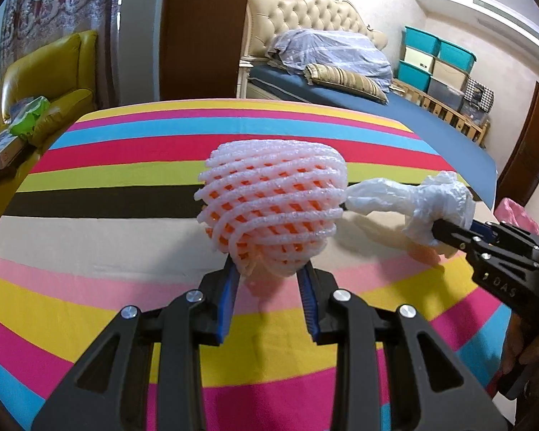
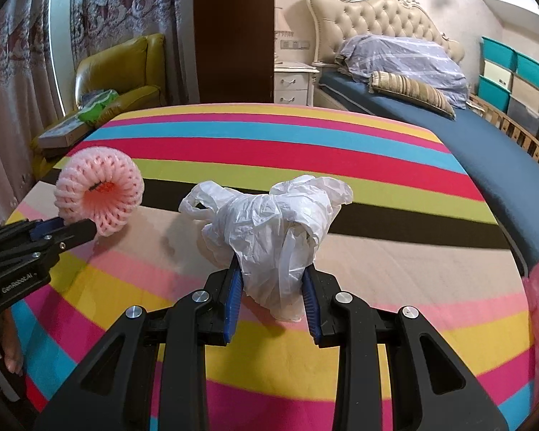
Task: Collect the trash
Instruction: 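Carry the foam sleeve and plastic bag over the wastebasket with both tools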
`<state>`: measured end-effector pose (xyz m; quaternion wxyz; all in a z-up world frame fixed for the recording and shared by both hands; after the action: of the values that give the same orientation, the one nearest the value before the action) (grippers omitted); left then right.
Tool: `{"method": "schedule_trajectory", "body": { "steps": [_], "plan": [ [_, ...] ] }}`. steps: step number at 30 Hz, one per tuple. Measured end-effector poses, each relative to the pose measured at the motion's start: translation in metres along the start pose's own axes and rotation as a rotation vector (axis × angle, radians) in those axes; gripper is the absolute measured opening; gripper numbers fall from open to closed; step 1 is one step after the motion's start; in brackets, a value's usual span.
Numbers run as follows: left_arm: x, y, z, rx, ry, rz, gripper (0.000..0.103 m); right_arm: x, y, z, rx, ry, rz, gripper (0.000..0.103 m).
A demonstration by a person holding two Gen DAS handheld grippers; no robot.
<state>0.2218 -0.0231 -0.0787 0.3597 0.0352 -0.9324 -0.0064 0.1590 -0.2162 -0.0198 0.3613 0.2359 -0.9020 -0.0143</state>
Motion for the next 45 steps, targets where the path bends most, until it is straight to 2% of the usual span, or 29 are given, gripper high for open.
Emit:
{"method": "schedule_trajectory", "body": {
  "steps": [10,21,26,36,45],
  "plan": [
    [0.009,-0.034,0.015,-0.083,0.01,0.032,0.031,0.035,-0.021,0.018,-0.044,-0.036,0.032,0.03],
    [0.03,-0.103,0.021,-0.226,-0.019,0.12,0.031,0.078,-0.046,0.039,-0.076,-0.073,0.063,0.03],
    [0.04,-0.135,0.015,-0.261,-0.03,0.184,0.031,0.099,-0.064,0.046,-0.101,-0.097,0.092,0.03],
    [0.059,-0.208,0.0,-0.344,-0.077,0.266,0.031,0.145,-0.107,0.055,-0.161,-0.162,0.165,0.03],
    [0.074,-0.277,-0.016,-0.39,-0.085,0.356,0.031,0.189,-0.151,0.062,-0.217,-0.215,0.246,0.03]
  ]
}}
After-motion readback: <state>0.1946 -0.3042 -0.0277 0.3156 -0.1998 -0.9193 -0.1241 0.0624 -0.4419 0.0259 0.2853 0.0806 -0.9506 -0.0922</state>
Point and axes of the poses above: each gripper's, at about its wrist camera, not at the fingertips, and x roughly against the way its jaws point, y to its left, z to its underside, the point moved 4 cm from there along -x, roughly the way its jaws point, and after that the axes turned 14 degrees about -z, right-handed, at the moved point
